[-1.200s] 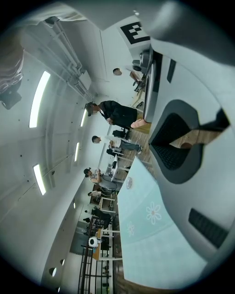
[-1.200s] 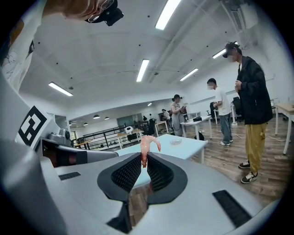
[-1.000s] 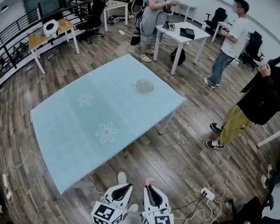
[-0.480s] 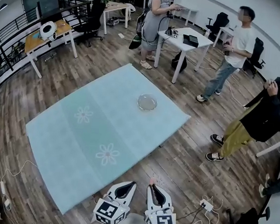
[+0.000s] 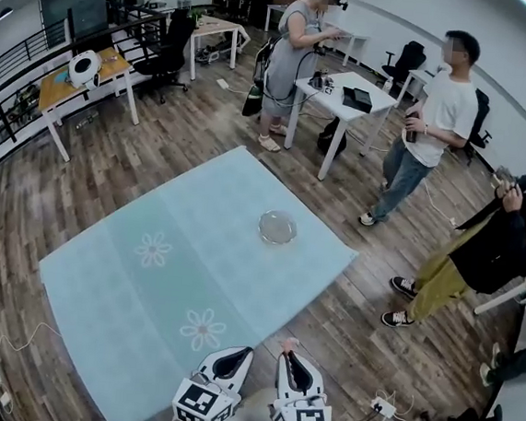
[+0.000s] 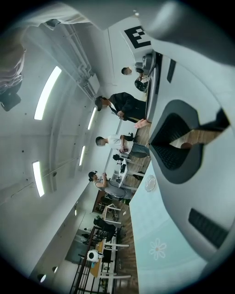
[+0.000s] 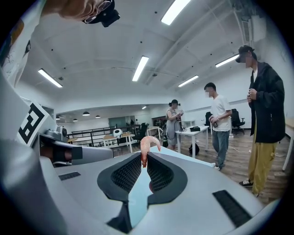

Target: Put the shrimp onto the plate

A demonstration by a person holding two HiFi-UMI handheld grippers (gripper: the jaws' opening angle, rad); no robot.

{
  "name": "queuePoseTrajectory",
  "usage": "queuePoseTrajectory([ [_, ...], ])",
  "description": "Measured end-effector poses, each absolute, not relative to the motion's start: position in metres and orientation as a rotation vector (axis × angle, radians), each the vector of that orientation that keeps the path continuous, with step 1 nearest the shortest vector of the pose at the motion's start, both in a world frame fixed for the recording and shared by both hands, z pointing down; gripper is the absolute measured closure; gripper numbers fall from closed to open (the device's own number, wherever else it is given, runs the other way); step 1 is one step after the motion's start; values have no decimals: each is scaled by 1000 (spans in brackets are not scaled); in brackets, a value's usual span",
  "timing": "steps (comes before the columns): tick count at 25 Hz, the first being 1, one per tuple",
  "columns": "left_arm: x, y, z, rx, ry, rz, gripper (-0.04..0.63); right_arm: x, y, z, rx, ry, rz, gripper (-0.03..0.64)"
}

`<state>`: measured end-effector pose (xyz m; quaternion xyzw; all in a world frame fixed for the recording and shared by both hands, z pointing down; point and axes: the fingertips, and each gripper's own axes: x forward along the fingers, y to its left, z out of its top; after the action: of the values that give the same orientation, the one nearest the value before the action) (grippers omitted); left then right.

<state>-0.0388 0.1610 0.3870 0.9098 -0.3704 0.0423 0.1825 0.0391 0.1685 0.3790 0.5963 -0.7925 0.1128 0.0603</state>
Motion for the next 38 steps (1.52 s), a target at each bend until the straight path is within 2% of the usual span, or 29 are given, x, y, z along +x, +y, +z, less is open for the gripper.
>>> queuePoseTrajectory([
  [13,-25,84,387,2484,-1111,111,595,57,93,388,1731,-2428,373,561],
  [31,86,-112,414,2300,-1425,124,595,154,-131,417,1325,-2597,317,561],
  [38,85,-129,419,2247,-1508,128,596,150,-156,419,1235,-2638,320,561],
])
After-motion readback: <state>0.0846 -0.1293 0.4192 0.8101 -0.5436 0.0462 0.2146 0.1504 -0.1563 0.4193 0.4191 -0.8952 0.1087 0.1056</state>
